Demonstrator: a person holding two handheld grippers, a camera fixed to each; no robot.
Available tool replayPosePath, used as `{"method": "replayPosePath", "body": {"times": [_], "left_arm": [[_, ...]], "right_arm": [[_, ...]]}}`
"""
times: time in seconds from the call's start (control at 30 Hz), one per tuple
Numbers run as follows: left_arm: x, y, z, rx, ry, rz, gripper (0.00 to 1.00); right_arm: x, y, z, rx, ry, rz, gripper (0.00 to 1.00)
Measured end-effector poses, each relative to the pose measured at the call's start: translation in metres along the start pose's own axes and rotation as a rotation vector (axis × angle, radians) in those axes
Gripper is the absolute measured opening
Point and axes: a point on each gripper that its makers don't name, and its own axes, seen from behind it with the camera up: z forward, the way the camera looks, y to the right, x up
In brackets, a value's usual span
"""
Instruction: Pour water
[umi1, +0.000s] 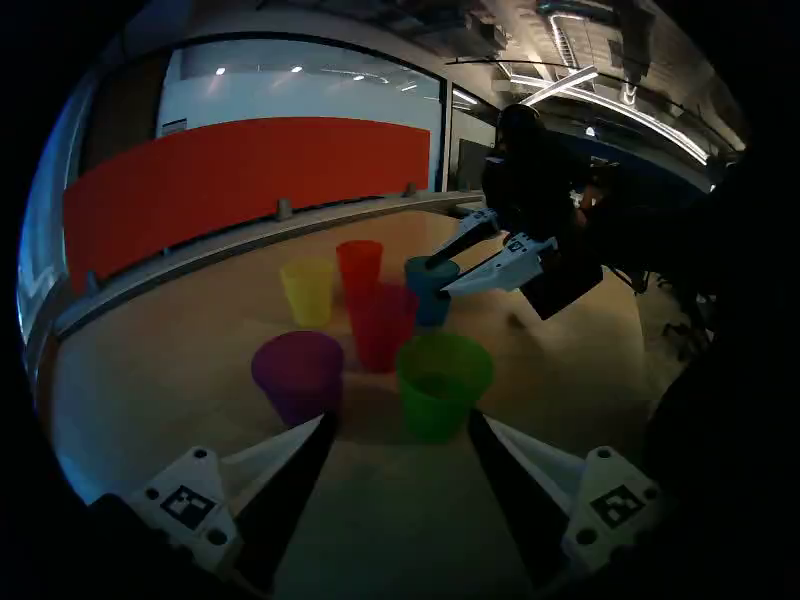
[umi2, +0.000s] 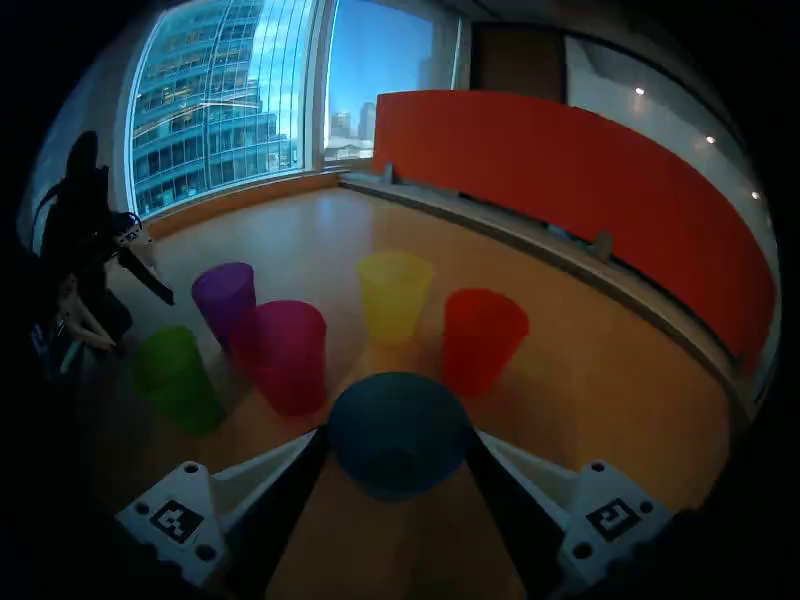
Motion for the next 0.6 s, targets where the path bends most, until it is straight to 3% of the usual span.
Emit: {"method": "replayPosePath", "body": {"times": [0.6], "left_arm": [[0.006,-0.046,-0.04,0.174,0.063,-0.021,0.97]], "right_arm": [[-0.011,0.008,-0.065,-0.114,0.059,0.073,1.0]]}}
